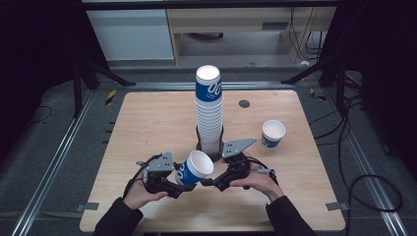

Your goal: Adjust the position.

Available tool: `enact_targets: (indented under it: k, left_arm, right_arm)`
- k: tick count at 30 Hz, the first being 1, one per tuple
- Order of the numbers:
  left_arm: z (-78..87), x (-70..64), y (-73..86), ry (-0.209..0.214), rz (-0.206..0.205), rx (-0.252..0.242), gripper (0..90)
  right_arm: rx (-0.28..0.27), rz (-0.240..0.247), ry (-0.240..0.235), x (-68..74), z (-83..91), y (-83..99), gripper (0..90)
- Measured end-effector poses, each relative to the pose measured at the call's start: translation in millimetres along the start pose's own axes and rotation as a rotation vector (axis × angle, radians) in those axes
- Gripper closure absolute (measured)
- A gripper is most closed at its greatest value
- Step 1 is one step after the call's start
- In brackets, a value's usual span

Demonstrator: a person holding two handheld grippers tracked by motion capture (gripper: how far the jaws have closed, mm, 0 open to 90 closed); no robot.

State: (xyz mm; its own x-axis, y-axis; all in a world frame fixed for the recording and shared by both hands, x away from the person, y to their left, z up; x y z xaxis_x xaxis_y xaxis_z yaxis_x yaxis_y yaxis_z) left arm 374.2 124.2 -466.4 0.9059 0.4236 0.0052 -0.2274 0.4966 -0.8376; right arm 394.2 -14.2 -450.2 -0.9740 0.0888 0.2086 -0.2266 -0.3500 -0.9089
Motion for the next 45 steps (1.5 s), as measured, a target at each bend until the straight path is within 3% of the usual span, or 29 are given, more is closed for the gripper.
enact_targets:
  k: [14,22,26,31,38,45]
  left_arm:
    - [-8.6,-10.8,-0.1,0.014,-0.031,0.020,27.6]
    - [-8.7,-10.4,0.7,0.012,-0.028,0.024,24.4]
    - [-8.3,-5.9,4.0,-0.001,-0.016,0.035,21.6]
    - [-3.2,6.7,10.3,-0.030,0.022,0.043,19.8]
    - [4.3,26.0,17.0,-0.107,0.082,0.046,18.4]
    - [8.7,42.2,23.0,-0.180,0.145,0.051,18.1]
  right_arm:
    - [-0.020,-0.025,-0.074,8.3,-15.2,0.9,18.3]
    - [-0.025,-0.011,-0.071,8.4,-13.3,0.1,20.1]
    - [-0.043,0.002,-0.041,5.9,-4.6,-4.1,20.1]
    - [-0.045,0.013,0.042,-1.8,14.0,-7.2,20.0]
    - [-0.052,-0.004,0.135,-13.3,32.4,-6.7,20.0]
    - [-0.042,-0.010,0.191,-16.3,47.5,-3.5,20.0]
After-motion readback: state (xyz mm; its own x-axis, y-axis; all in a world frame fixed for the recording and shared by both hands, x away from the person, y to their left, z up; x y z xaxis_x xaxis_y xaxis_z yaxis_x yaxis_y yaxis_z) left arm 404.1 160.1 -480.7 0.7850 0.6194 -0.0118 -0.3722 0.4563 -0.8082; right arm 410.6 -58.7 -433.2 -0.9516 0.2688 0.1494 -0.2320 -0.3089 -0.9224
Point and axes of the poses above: each handheld gripper's, and its own axes: z roughly backward along the jaws, y roughly out of its underside, x roughly to its left, the point moved 7 cm from there along -z, roughly forward along the jaws, and after that the axes turned 6 degrees about -y, right-handed, at the moved point
